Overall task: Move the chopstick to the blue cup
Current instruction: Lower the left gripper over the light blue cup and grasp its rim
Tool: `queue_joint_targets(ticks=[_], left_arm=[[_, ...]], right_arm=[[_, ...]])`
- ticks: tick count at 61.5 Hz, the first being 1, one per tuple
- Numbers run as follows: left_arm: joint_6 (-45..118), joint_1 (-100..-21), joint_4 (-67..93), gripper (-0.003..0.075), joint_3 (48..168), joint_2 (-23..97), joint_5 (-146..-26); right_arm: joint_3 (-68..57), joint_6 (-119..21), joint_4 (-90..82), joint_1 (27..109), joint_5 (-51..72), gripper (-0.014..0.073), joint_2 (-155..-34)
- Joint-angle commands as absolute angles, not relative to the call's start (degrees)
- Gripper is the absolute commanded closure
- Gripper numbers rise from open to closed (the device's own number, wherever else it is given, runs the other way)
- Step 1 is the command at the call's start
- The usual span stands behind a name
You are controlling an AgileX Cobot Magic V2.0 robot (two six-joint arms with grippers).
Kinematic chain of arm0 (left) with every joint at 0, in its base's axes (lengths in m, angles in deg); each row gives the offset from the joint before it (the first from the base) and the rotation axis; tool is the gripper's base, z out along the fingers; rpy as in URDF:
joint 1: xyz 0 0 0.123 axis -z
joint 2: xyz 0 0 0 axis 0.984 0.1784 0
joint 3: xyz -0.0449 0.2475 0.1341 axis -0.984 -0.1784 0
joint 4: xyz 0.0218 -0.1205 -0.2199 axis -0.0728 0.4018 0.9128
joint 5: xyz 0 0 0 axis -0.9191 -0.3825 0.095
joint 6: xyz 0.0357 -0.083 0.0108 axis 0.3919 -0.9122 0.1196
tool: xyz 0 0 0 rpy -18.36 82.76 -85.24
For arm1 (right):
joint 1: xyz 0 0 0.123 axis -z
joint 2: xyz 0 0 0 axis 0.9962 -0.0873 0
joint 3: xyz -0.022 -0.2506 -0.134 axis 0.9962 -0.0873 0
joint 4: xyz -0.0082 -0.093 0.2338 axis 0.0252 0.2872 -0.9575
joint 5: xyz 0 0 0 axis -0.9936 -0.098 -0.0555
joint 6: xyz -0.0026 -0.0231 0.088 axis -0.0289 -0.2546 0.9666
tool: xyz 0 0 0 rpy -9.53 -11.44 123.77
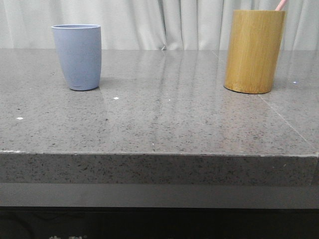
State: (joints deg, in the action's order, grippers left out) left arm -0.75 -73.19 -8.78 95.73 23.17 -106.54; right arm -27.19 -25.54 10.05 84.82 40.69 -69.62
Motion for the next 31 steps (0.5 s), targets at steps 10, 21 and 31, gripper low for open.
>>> queue_joint_targets(ticks=[10,21,31], left_arm=[[1.0,-66.3,-8.2,0.0187,108.3,35.0,-104.5],[1.0,-63.0,-9.0,0.0187,119.1,46.1,-109.1],[1.0,-62.5,-9.0,0.0187,130.2,56.4,-116.5]], right_arm=[[-25.3,-26.1,9.7,84.9,37.4,0.0043,-70.1],[-25.3,-26.1,9.7,84.9,37.4,0.0043,-70.1],[-25.3,-26.1,9.6,84.9,37.4,0.0043,-70.1]])
